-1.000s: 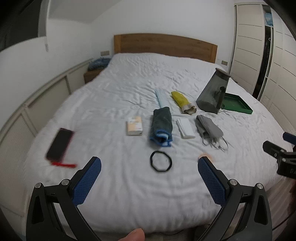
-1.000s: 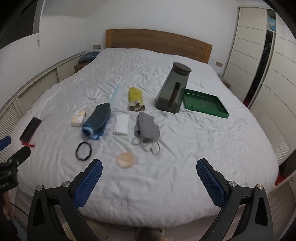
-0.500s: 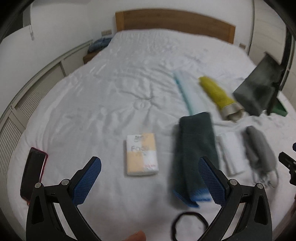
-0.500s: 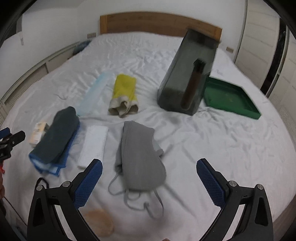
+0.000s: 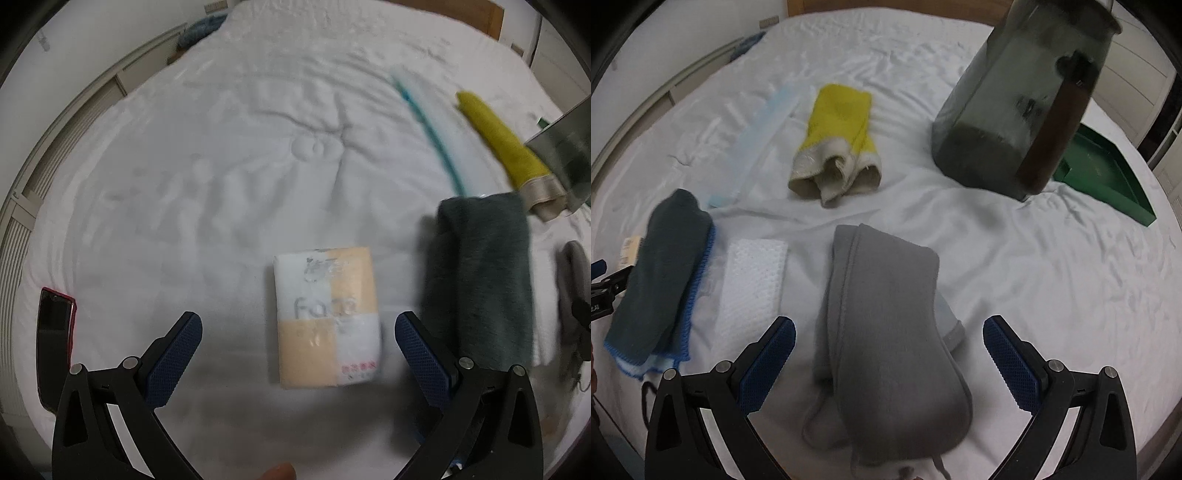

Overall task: Organize soft objects
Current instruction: 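Lower the left tool onto the Face tissue pack while the right tool grasps the grey cloth, then lift the tissue pack and grey cloth and carry both over the green tray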

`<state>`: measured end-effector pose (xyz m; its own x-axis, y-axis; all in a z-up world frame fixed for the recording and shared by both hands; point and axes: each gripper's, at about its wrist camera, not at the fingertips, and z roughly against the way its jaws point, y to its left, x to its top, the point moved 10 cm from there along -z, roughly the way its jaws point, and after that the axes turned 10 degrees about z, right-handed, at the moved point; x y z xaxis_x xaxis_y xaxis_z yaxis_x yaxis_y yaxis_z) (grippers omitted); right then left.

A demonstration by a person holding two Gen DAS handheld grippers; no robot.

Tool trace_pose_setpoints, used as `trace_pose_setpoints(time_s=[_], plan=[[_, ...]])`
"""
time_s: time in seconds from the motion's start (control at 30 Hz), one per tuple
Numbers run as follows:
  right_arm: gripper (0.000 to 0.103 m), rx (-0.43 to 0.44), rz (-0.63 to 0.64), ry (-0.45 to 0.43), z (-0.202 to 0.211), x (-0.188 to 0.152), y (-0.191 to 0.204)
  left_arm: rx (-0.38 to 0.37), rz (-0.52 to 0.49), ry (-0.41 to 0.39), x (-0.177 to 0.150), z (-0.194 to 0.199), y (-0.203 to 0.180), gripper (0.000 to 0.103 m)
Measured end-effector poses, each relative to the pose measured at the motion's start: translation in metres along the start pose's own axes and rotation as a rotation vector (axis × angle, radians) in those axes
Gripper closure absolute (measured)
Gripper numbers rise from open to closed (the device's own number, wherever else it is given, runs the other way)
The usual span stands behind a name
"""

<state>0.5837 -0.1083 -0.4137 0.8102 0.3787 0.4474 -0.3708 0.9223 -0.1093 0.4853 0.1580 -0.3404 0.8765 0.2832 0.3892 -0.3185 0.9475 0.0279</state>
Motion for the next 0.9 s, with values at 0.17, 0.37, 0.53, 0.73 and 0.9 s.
trace_pose_setpoints(time_s=[0.17,0.37,0.53,0.73,0.9], plan=[[0.028,0.002,0.012,0.045,-0.020,0.001,0.000,0.016,0.010,0.050,0.001,-0.017,0.003,0.005],[0.060,0.024,0.052,0.050,-0.019,0.002,0.009,-0.006,-0.011,0.089,-0.002,-0.023,-0.004,0.045],[0.078,0.046,0.051,0.044,-0.010,0.002,0.009,-0.003,-0.024,0.089,-0.005,-0.017,-0.007,0.057],[0.091,0.109,0.010,0.006,0.016,0.006,0.007,-0.018,0.018,0.082,0.002,0.002,0.001,0.057],[0.091,0.129,0.004,-0.014,0.050,0.018,0.009,-0.034,0.042,0.047,0.018,0.038,0.019,0.057]])
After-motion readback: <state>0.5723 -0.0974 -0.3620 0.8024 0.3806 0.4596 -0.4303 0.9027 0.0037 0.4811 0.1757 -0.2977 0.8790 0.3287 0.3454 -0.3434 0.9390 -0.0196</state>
